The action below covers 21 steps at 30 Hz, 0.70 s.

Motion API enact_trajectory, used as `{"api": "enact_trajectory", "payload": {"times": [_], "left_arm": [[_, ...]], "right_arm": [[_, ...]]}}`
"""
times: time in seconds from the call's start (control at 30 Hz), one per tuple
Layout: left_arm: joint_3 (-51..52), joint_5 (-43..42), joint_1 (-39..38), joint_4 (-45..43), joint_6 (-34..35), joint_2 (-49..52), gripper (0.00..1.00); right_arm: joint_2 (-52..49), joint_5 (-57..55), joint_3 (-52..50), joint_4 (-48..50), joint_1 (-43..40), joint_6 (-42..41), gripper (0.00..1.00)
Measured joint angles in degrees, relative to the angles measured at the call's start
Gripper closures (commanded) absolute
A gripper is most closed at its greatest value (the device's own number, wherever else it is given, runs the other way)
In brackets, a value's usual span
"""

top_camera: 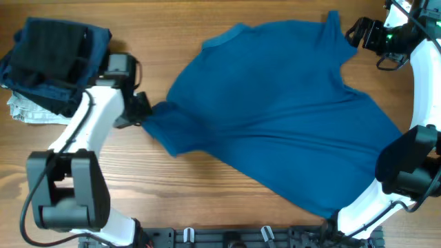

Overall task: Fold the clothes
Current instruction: 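Drag the pinched fabric leftward to spread the shirt's left side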

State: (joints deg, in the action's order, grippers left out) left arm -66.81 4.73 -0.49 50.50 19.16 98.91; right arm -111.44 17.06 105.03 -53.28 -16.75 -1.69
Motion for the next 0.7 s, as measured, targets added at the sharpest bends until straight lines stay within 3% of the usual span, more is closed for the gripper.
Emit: {"api": "enact_trajectory", "payload": {"times": [0.17,0.33,0.37,0.43,0.5,0.57,0.7], "left_arm": [[1.27,0.07,5.38,0.17,2.62,-0.04,0.96],[10.95,4.92,5.60,-0.68,8.63,-0.04,0.90],[11.87,5.95,5.73,-0.24,9.25,-0.04,0.69],[12.11,6.97,6.32,0.09,9.84,-0.04,0.51],[12.11,7.65,7.74,0.26,10.71,-0.04,0.05],[12.04,8.90,9.07,1.03,10.56,-0.13,0.02],[5.68,7.61,9.94,5.51,9.90,-1.53,0.19]], "right_arm": [[0.00,0.00,0.00,0.00,0.00,0.00,0.00],[0.00,0.00,0.00,0.02,0.00,0.00,0.00],[0.00,0.00,0.00,0.02,0.00,0.00,0.00],[0.00,0.00,0.00,0.02,0.00,0.00,0.00],[0.00,0.00,0.00,0.04,0.00,0.00,0.00],[0.00,0.00,0.00,0.02,0.00,0.00,0.00],[0.00,-0.02,0.00,0.07,0.00,0.00,0.00]]}}
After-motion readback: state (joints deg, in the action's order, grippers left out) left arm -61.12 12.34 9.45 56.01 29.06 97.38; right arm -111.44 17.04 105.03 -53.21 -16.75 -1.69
